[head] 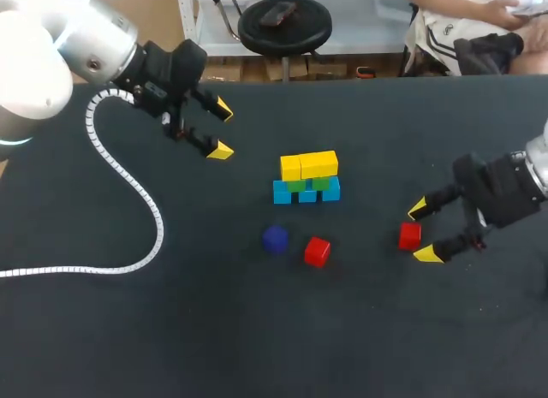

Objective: Place the blue cubes, place green cubes on the blue cubes, place the yellow cubes on the green cubes, then place the red cubes on the yellow cubes, and place purple cube on the red cubes.

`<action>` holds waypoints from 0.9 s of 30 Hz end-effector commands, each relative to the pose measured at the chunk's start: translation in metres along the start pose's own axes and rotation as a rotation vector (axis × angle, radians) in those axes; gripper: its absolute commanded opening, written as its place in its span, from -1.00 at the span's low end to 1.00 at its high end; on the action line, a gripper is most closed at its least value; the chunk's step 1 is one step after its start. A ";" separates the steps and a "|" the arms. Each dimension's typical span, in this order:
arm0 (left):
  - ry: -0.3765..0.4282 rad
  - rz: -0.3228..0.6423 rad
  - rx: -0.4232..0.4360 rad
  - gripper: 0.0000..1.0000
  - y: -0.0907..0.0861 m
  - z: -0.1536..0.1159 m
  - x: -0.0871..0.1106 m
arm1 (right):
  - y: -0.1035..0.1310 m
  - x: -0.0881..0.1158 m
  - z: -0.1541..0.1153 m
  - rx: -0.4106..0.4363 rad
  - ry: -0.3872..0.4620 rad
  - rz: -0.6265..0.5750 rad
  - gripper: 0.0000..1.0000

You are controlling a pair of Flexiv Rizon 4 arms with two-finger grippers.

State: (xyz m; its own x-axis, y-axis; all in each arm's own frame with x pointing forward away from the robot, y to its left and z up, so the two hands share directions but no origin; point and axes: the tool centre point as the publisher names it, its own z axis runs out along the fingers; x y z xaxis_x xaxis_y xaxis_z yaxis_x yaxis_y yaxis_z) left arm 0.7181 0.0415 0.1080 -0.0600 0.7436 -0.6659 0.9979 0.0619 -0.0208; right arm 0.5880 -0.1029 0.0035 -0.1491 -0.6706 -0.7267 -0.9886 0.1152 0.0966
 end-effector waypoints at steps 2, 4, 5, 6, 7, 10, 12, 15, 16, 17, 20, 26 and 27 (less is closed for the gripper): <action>-0.002 0.003 0.003 1.00 0.002 0.000 0.001 | -0.002 0.001 0.004 -0.008 -0.006 -0.010 -0.12; -0.002 0.003 0.003 1.00 0.002 0.000 0.001 | -0.002 0.001 0.004 -0.012 -0.005 -0.017 -0.67; -0.002 0.003 0.003 1.00 0.002 0.000 0.001 | -0.002 0.001 0.004 -0.014 -0.005 -0.019 -1.00; -0.002 0.003 0.003 1.00 0.002 0.000 0.001 | -0.001 0.001 0.004 -0.015 -0.005 -0.021 -1.00; -0.002 0.003 0.003 1.00 0.002 0.000 0.001 | -0.001 0.001 0.004 -0.016 -0.005 -0.022 -1.00; -0.002 0.003 0.003 1.00 0.002 0.000 0.001 | -0.001 0.001 0.003 -0.019 -0.005 -0.035 -1.00; -0.002 0.003 0.003 1.00 0.002 0.000 0.001 | -0.001 -0.002 0.001 -0.018 -0.011 -0.047 -1.00; -0.002 0.003 0.003 1.00 0.002 0.000 0.001 | -0.003 -0.009 -0.004 -0.018 -0.017 -0.066 -1.00; -0.002 0.003 0.003 1.00 0.002 0.000 0.001 | -0.004 -0.012 -0.006 -0.018 -0.023 -0.073 -1.00; -0.002 0.003 0.003 1.00 0.002 0.000 0.001 | -0.006 -0.014 -0.008 -0.018 -0.028 -0.078 -1.00; -0.002 0.003 0.003 1.00 0.002 0.000 0.001 | -0.010 -0.023 -0.013 -0.025 -0.039 -0.095 -1.00; -0.002 0.003 0.003 1.00 0.002 0.000 0.001 | -0.021 -0.043 -0.018 -0.062 -0.058 -0.160 -1.00; -0.002 0.003 0.003 1.00 0.002 0.000 0.001 | -0.024 -0.047 -0.019 -0.072 -0.052 -0.181 -1.00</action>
State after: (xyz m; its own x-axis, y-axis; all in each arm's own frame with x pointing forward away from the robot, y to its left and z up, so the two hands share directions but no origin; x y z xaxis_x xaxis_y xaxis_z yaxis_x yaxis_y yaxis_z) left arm 0.7181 0.0415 0.1080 -0.0602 0.7437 -0.6658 0.9979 0.0620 -0.0209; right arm 0.6071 -0.0915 0.0432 0.0117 -0.6386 -0.7695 -0.9998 -0.0192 0.0008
